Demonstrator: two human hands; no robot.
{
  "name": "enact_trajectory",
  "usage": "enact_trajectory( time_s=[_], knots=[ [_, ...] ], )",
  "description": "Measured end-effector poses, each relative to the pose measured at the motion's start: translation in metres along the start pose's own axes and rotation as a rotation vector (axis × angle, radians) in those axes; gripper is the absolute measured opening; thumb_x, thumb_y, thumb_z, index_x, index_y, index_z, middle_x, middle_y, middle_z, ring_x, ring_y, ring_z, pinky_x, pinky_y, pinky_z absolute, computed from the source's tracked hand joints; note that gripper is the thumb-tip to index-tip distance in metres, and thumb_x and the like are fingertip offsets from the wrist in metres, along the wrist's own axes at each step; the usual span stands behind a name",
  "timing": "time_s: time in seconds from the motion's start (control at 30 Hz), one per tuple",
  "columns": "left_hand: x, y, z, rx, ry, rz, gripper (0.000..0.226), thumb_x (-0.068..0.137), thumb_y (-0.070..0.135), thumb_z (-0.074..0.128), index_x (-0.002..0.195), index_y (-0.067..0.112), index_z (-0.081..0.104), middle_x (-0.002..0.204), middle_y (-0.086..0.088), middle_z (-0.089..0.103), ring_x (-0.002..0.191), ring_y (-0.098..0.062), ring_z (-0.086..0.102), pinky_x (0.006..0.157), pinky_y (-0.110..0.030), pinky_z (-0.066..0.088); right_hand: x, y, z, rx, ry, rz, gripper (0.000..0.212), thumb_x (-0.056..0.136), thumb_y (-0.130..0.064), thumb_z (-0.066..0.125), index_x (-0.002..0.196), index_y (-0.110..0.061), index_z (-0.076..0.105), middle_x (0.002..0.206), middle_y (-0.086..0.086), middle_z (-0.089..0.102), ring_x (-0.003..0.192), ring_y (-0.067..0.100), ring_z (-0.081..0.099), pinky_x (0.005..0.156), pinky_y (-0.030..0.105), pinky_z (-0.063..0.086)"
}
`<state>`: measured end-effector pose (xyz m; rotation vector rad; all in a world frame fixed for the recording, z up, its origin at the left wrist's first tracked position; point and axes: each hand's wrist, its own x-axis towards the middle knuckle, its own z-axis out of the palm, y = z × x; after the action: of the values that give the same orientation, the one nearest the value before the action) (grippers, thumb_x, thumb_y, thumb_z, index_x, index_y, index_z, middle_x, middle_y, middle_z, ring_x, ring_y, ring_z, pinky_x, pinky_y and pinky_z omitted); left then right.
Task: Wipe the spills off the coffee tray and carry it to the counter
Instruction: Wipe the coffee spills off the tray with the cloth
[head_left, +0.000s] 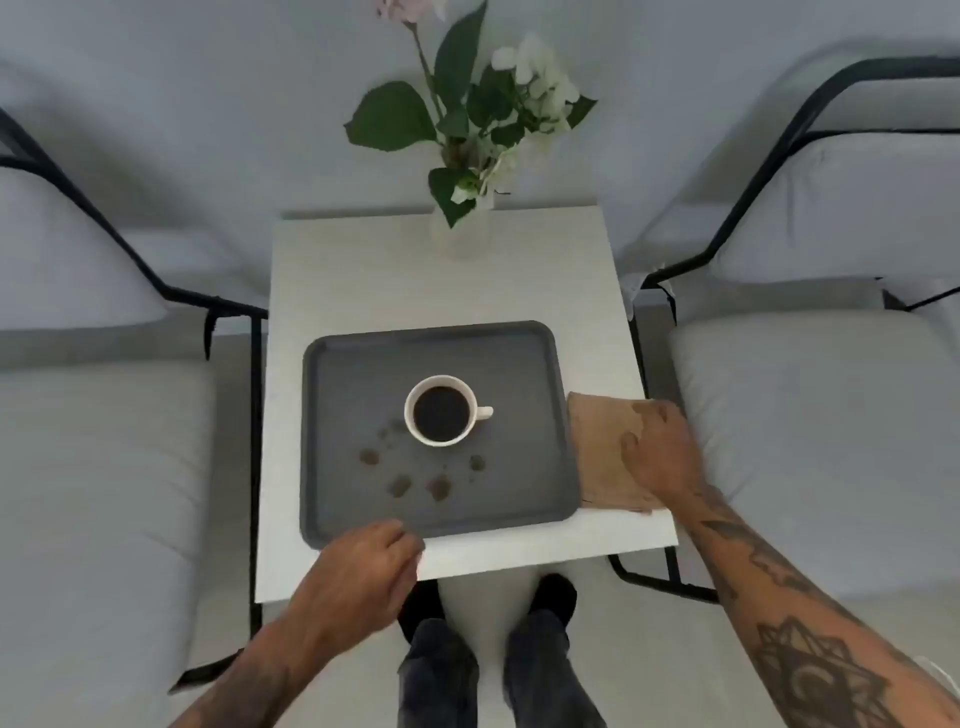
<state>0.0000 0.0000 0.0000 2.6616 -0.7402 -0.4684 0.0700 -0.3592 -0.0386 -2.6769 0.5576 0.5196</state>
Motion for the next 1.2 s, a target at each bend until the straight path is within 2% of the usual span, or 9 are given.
enact_trajectory(
  time_s=[0.17, 0.3, 0.43, 0.6, 0.73, 0.8, 0.87, 1.07, 1.2],
  knots=[
    [0.094, 0.07, 0.039, -0.062, 0.007, 0.231, 0.012, 0.086, 0.019, 0.062, 0.086, 0.011, 0.071, 0.078, -0.005, 0.064, 0.068, -0.024, 0.061, 0.056, -0.033, 0.051, 0.051, 0.046, 0.008, 0.027, -0.109, 0.063, 0.062, 0.09, -0.022, 0.057, 0.147, -0.013, 0.035, 0.149, 0.015, 0.038, 0.132, 0.034, 0.042, 0.104, 0.043, 0.039],
    [0.203, 0.114, 0.056, 0.053, -0.022, 0.152, 0.032, 0.088, 0.016, 0.055, 0.118, 0.008, 0.061, 0.113, -0.013, 0.061, 0.102, -0.031, 0.057, 0.079, -0.042, 0.048, 0.066, 0.07, 0.014, 0.136, -0.155, 0.032, 0.071, 0.087, -0.029, 0.071, 0.146, -0.012, 0.037, 0.143, 0.017, 0.035, 0.128, 0.034, 0.044, 0.101, 0.037, 0.039],
    [0.282, 0.122, 0.073, 0.342, -0.105, 0.025, 0.057, 0.089, 0.015, 0.05, 0.143, 0.003, 0.036, 0.143, -0.015, 0.044, 0.133, -0.033, 0.038, 0.102, -0.042, 0.037, 0.076, 0.082, 0.008, 0.196, -0.126, -0.051, 0.043, 0.08, -0.024, 0.077, 0.112, -0.007, 0.055, 0.117, 0.013, 0.042, 0.104, 0.026, 0.049, 0.085, 0.032, 0.045],
    [0.298, 0.123, 0.081, 0.486, -0.228, 0.083, 0.039, 0.088, 0.019, 0.048, 0.124, 0.004, 0.053, 0.135, -0.018, 0.049, 0.131, -0.036, 0.038, 0.11, -0.047, 0.028, 0.061, 0.087, -0.013, 0.327, -0.143, -0.199, 0.023, 0.085, -0.006, 0.069, 0.081, -0.021, 0.051, 0.095, 0.006, 0.06, 0.087, 0.025, 0.059, 0.068, 0.03, 0.047],
    [0.274, 0.138, 0.073, 0.15, -0.182, 0.103, 0.028, 0.092, 0.024, 0.049, 0.112, 0.006, 0.055, 0.119, -0.014, 0.062, 0.13, -0.032, 0.045, 0.119, -0.047, 0.021, 0.021, 0.087, -0.045, 0.511, -0.161, -0.138, 0.042, 0.091, -0.011, 0.065, 0.072, -0.04, 0.041, 0.087, -0.007, 0.072, 0.072, 0.008, 0.066, 0.053, 0.013, 0.048],
    [0.247, 0.147, 0.062, -0.141, -0.097, 0.06, 0.015, 0.089, 0.02, 0.056, 0.098, 0.008, 0.055, 0.093, -0.01, 0.066, 0.095, -0.028, 0.059, 0.109, -0.047, 0.038, -0.001, 0.084, -0.065, 0.566, -0.121, -0.105, 0.041, 0.089, -0.014, 0.067, 0.072, -0.045, 0.044, 0.088, -0.015, 0.073, 0.07, 0.0, 0.065, 0.05, 0.005, 0.044],
    [0.208, 0.154, 0.046, -0.342, -0.03, -0.001, 0.013, 0.09, 0.023, 0.057, 0.099, 0.016, 0.052, 0.085, -0.002, 0.065, 0.074, -0.02, 0.055, 0.08, -0.038, 0.053, -0.023, 0.076, -0.085, 0.595, -0.109, -0.113, 0.03, 0.085, -0.023, 0.065, 0.077, -0.044, 0.045, 0.092, -0.027, 0.073, 0.068, -0.005, 0.066, 0.048, 0.0, 0.043],
    [0.093, 0.129, 0.022, -0.591, 0.063, -0.211, 0.019, 0.097, 0.04, 0.052, 0.116, 0.041, 0.046, 0.104, 0.022, 0.059, 0.081, 0.006, 0.055, 0.069, -0.003, 0.039, -0.063, 0.021, -0.091, 0.538, -0.292, -0.209, 0.017, 0.076, -0.043, 0.058, 0.092, -0.046, 0.056, 0.088, -0.03, 0.074, 0.073, -0.004, 0.069, 0.057, 0.006, 0.049],
    [0.074, 0.069, 0.025, -0.637, 0.126, -0.391, 0.017, 0.098, 0.039, 0.052, 0.115, 0.043, 0.051, 0.11, 0.029, 0.058, 0.097, 0.005, 0.059, 0.07, -0.003, 0.046, -0.054, -0.026, -0.035, 0.499, -0.349, -0.241, 0.017, 0.089, -0.026, 0.064, 0.092, -0.042, 0.06, 0.09, -0.019, 0.071, 0.084, 0.005, 0.065, 0.058, 0.011, 0.049]
  ],
)
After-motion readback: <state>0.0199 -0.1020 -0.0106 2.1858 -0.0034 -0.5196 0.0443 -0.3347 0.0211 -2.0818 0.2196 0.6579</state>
